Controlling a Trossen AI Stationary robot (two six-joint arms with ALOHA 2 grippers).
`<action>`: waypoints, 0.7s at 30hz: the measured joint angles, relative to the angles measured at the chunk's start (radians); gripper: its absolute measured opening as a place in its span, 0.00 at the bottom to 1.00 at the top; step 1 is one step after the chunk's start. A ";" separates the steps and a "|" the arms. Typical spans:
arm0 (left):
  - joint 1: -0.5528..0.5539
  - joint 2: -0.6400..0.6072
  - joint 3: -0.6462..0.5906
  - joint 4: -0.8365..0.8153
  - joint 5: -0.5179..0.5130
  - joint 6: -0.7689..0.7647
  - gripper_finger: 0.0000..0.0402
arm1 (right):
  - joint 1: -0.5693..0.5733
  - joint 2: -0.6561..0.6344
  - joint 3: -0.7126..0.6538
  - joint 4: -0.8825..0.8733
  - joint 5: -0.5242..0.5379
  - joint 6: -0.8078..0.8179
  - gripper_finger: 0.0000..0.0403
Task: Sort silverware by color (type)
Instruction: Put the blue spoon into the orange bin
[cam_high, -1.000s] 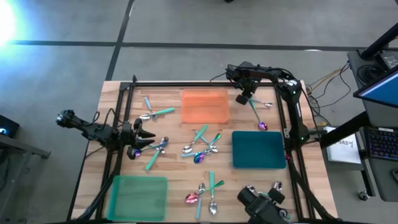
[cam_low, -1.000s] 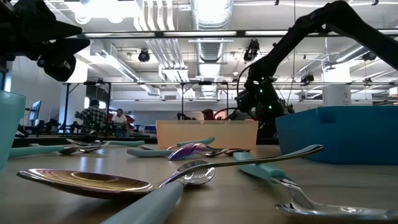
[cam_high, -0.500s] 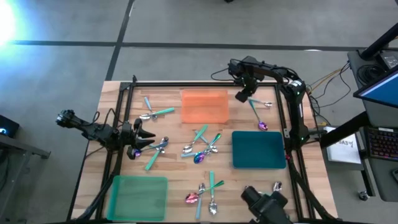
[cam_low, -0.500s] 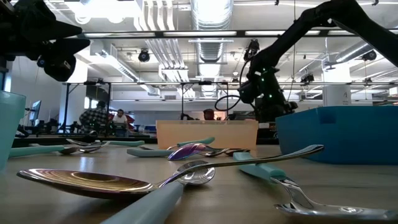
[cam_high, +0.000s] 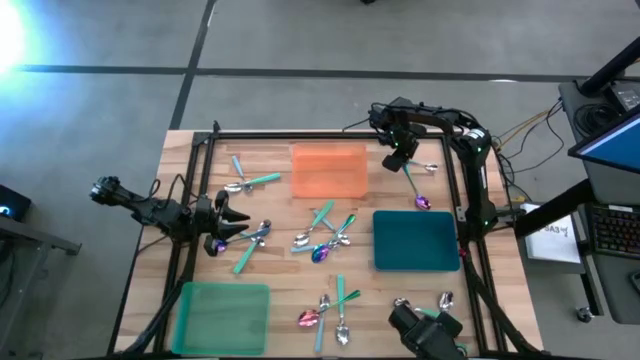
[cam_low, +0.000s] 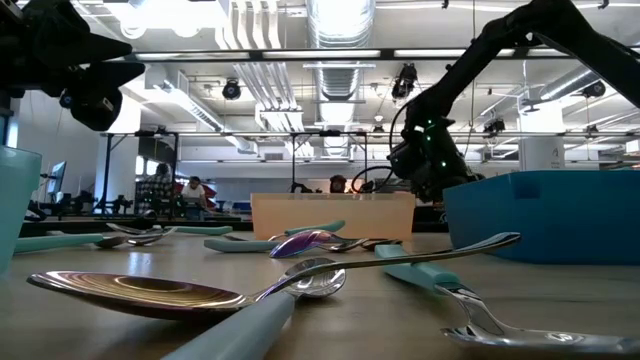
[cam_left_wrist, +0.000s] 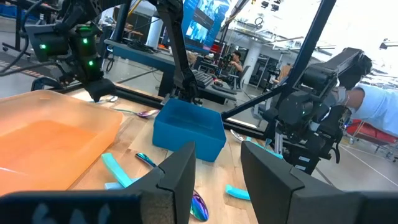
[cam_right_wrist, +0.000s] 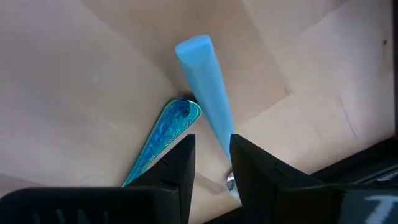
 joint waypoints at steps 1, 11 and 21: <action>0.000 0.000 0.000 0.000 0.000 0.000 0.28 | 0.000 0.000 -0.007 0.008 0.001 -0.005 0.24; 0.000 0.000 0.000 0.000 0.000 0.000 0.28 | 0.000 -0.005 -0.062 0.107 0.010 -0.011 0.24; 0.000 0.000 0.000 0.000 0.000 0.000 0.28 | -0.008 -0.004 -0.063 0.160 0.010 -0.096 0.27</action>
